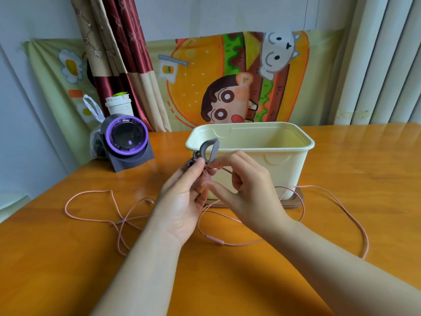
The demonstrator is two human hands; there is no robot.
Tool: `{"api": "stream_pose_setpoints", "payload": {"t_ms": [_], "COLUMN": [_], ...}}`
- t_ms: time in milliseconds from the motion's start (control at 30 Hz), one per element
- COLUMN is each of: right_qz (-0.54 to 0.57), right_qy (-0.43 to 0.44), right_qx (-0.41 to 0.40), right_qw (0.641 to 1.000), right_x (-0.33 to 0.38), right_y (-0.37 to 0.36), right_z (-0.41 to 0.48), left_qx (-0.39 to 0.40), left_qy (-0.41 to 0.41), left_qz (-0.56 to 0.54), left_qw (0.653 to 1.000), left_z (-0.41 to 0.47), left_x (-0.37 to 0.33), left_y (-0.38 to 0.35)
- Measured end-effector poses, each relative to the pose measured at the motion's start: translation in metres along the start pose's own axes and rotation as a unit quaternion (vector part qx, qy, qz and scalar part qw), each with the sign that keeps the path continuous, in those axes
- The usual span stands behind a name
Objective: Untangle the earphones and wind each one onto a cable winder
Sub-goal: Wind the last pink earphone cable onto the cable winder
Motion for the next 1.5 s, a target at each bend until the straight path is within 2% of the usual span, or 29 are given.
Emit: {"api": "stream_pose_setpoints", "payload": {"t_ms": [233,467,633,833,1133,1333,1433,1500], "right_qz": [0.002,-0.012,-0.001,0.020,-0.019,-0.022,0.034,0.033], "right_qy": [0.011,-0.071,-0.099,-0.128,-0.118,-0.099,-0.138,-0.173], "right_qx": [0.058,0.136,0.178,0.171,0.173,0.197,0.178,0.160], "right_qw": [0.998,0.988,0.979,0.977,0.978,0.975,0.974,0.971], "right_x": [-0.004,-0.022,-0.026,-0.027,-0.027,-0.018,-0.026,-0.040], "right_y": [-0.001,0.002,0.000,0.003,0.003,0.006,0.011,0.014], "right_z": [0.008,0.016,0.016,0.017,0.018,0.019,0.020,0.017], "left_qx": [-0.004,0.005,0.005,-0.011,0.007,0.021,0.028,0.031], "left_qy": [-0.005,0.005,0.004,0.002,0.029,0.017,-0.004,-0.008], "left_qz": [0.031,0.072,0.102,0.091,0.032,0.047,0.050,0.035], "left_qw": [1.000,0.997,0.995,0.996,0.999,0.998,0.998,0.999], "left_z": [0.004,0.009,0.010,0.010,0.010,0.011,0.012,0.012], "left_x": [-0.003,-0.001,0.000,0.004,0.009,0.008,0.003,0.001], "left_y": [0.006,0.013,0.014,0.015,0.012,0.010,0.010,0.011]}}
Point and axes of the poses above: each hand's wrist, its own z-axis towards the middle knuckle, its own y-axis out of the back of the hand, x = y × z, the point moved 9 cm from there along z, towards the middle knuckle, and after that the axes turned 1 degree about -x, right-handed, at the moved point
